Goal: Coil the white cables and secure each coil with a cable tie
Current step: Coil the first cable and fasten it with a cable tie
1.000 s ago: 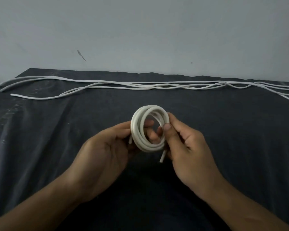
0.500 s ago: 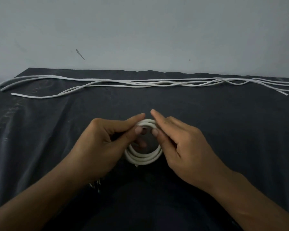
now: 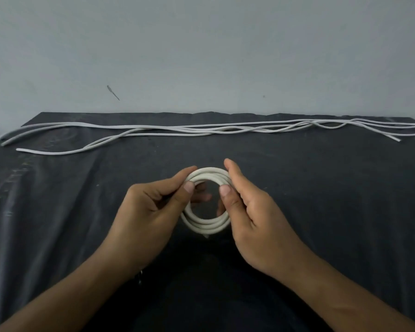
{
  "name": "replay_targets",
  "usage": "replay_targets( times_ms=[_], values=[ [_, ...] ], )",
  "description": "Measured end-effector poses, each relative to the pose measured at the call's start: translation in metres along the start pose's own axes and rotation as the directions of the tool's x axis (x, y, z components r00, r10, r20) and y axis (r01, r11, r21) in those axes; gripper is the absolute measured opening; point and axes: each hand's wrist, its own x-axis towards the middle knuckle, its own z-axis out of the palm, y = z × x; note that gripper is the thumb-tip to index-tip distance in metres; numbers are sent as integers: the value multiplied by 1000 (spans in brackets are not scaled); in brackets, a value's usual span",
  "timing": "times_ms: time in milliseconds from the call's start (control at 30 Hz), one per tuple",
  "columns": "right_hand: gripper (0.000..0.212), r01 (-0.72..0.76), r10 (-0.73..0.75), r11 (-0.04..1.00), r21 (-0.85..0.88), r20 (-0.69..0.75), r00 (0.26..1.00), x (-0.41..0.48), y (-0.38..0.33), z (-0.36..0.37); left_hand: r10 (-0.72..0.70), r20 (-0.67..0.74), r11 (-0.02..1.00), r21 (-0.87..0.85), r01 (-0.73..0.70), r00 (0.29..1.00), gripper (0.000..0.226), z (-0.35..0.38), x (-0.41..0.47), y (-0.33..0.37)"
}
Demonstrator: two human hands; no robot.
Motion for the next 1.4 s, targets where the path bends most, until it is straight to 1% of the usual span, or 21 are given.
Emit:
replay_targets(
  times_ms=[67,133,200,267,300,400,500,567,633,733,833,900,933,1033,1100,1167,1267,1333,1400],
  values=[
    [61,52,-50,994,-92,21,999,0,4,-2,12,52,991,134,-19,999,38,-4,1,1],
    [59,125,-111,970,-208,76,991,3,7,-6,17,92,970,239,-38,996,40,-7,2,2],
    [59,179,-145,946,-271,141,979,5,10,-12,13,137,952,301,-54,990,44,-7,1,1],
    [59,234,-186,927,-294,184,965,6,12,-16,11,189,935,346,-77,982,43,-7,-1,0],
    [58,267,-214,912,-311,193,958,7,14,-18,4,203,937,342,-74,979,39,-6,-1,-1],
    [53,345,-299,861,-373,178,938,7,15,-20,-11,218,973,226,-40,976,22,-4,0,-2],
    [49,334,-305,859,-389,134,943,8,13,-23,52,203,981,174,-88,978,21,3,0,4],
    [47,287,-260,885,-365,123,958,9,7,-28,55,153,987,138,-76,987,23,8,0,8],
    [47,239,-199,905,-353,146,969,9,1,-38,43,109,990,130,-57,993,23,13,1,10],
    [50,171,-134,914,-369,125,983,3,-8,-64,30,87,991,126,-41,996,18,23,7,17],
    [48,33,-37,941,-336,-7,999,-13,-10,-103,32,139,995,86,-44,990,20,40,13,26],
    [45,-103,61,936,-337,-134,989,-27,-2,-134,22,194,997,66,-35,981,18,57,14,31],
    [43,-176,107,916,-361,-204,973,-35,5,-152,24,218,998,53,-36,976,18,67,14,32],
    [34,-405,213,795,-451,-418,883,-64,36,-205,37,280,999,-6,-37,959,18,102,12,37],
    [29,-550,255,678,-488,-545,799,-89,59,-241,52,332,997,-67,-31,942,20,126,10,42],
    [25,-655,281,555,-512,-626,727,-117,80,-273,52,373,992,-129,-4,926,22,149,8,46],
    [24,-773,310,370,-515,-717,625,-155,101,-318,46,415,987,-160,23,909,20,179,5,51],
    [26,-822,314,297,-485,-763,564,-175,109,-343,39,432,984,-173,40,901,23,197,4,53],
    [32,-845,321,238,-479,-782,534,-189,114,-364,32,444,981,-186,57,895,28,210,2,57]
  ],
)
